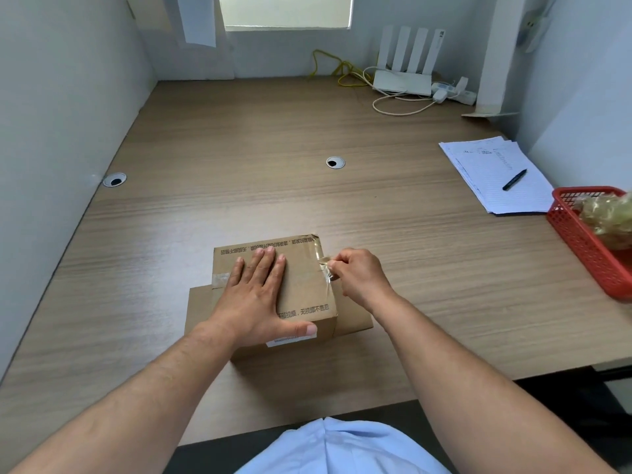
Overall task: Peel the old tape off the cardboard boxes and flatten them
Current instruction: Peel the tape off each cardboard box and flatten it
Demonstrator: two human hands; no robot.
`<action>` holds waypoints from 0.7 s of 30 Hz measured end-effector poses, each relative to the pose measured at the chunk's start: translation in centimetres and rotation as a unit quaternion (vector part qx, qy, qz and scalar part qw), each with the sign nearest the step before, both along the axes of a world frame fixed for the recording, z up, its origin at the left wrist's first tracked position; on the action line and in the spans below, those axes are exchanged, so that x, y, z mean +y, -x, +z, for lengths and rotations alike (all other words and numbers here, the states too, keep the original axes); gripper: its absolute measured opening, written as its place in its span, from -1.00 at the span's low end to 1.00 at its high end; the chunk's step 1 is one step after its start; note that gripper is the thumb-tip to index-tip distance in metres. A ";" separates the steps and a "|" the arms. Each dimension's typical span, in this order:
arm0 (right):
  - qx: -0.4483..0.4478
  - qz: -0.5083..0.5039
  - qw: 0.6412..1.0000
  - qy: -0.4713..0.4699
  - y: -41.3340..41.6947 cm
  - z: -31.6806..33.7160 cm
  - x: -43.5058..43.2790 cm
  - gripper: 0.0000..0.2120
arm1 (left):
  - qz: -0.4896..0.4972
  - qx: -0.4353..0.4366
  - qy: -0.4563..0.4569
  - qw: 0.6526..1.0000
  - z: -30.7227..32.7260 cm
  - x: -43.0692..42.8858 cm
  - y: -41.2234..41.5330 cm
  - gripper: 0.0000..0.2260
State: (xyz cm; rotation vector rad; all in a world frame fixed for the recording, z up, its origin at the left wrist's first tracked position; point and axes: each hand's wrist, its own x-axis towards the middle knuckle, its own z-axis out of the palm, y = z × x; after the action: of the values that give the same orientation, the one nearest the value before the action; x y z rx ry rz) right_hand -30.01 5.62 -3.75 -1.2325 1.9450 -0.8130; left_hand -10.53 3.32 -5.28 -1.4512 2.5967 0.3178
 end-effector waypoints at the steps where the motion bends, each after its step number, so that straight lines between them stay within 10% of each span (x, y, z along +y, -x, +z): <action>1: 0.001 0.012 1.000 0.003 -0.1 0.0 0.1 -0.84 | 0.013 0.012 -0.006 1.000 0.1 0.0 0.2 0.27; 7: -0.305 0.061 0.947 -0.074 -0.5 -0.6 0.7 -0.74 | 0.048 -0.003 0.018 0.999 -0.1 0.6 1.4 0.13; 12: -0.160 -0.003 0.986 -0.045 1.2 -1.4 -0.7 -0.73 | 0.049 0.011 0.041 0.998 -0.2 1.6 0.6 0.06; 21: -0.225 0.072 0.968 -0.082 -0.1 -2.4 -2.6 -0.76 | -0.064 -0.005 -0.046 0.997 1.3 2.0 -3.9 0.08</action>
State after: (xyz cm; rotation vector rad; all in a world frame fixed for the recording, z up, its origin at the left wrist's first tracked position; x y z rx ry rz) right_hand -29.92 2.98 -6.18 -0.9768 1.5045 -0.7608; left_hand -6.67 5.33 -4.02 -1.2461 2.6151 0.4083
